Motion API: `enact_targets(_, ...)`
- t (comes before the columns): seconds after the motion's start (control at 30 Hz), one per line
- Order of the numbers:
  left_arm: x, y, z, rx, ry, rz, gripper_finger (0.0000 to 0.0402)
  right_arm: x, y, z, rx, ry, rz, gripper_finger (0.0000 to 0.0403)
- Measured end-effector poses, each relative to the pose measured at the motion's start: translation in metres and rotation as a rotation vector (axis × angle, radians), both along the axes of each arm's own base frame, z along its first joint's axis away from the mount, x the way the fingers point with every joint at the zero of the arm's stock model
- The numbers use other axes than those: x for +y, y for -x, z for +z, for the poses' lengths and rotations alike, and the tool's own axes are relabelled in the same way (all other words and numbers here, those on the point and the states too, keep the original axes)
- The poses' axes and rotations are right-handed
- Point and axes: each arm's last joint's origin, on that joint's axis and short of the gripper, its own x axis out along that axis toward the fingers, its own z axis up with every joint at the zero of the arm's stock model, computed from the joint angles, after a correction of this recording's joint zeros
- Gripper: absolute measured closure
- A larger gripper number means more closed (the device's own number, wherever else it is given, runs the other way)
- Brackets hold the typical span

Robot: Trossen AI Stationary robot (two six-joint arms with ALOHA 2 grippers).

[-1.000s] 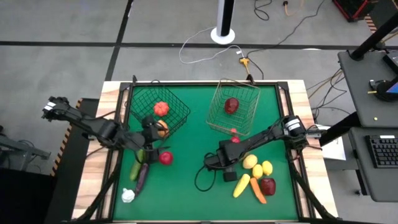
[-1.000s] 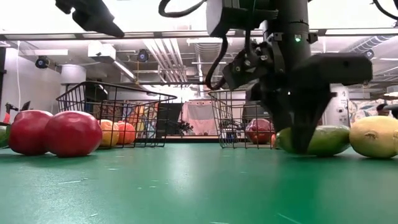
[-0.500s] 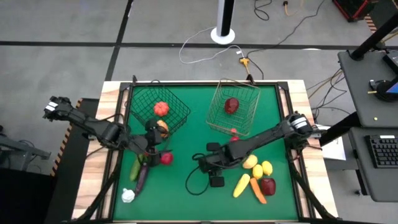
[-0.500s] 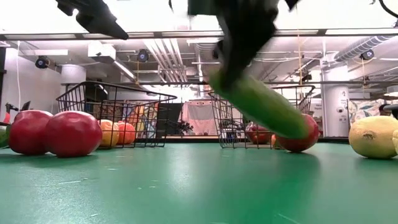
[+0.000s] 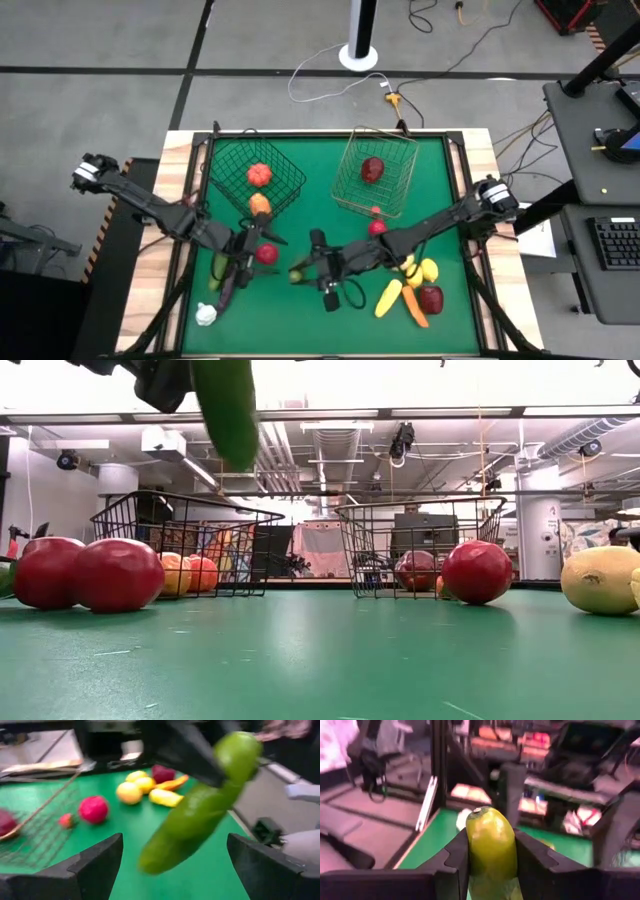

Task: Sort produce into baskets
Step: Put the right green cucumber into the black wire basket

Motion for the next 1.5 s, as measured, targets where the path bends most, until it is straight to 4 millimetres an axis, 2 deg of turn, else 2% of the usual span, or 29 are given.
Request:
enact_targets(0.13,0.0,0.002,-0.01,0.016,-0.004,-0.016,0.0064,-0.006,-0.001,-0.002,-0.053,-0.007,-0.004,0.029)
enact_targets(0.3,0.0,0.001,-0.017,0.0,0.006,-0.015,0.0064,-0.009,-0.003,0.005,-0.123,0.019,-0.004,0.0291)
enact_targets(0.67,-0.009,-0.02,-0.019,-0.091,-0.024,-0.029,0.0068,-0.011,-0.006,0.017,-0.194,0.035,0.0,0.0289)
enact_targets(0.87,-0.011,-0.023,-0.02,-0.1,-0.03,-0.032,0.0113,-0.011,-0.006,0.017,-0.195,0.027,-0.003,0.0269)
enact_targets(1.17,-0.011,-0.021,-0.02,-0.087,-0.02,-0.038,0.0243,-0.015,-0.007,0.017,-0.184,-0.01,-0.087,0.0223)
enact_targets(1.3,-0.01,-0.019,-0.02,-0.069,-0.018,-0.03,0.0244,-0.017,-0.005,0.02,-0.179,-0.01,-0.137,0.0196)
enact_targets(1.5,-0.006,-0.013,-0.017,-0.04,0.006,-0.002,0.0229,-0.023,0.006,0.037,-0.144,-0.01,-0.209,0.0149)
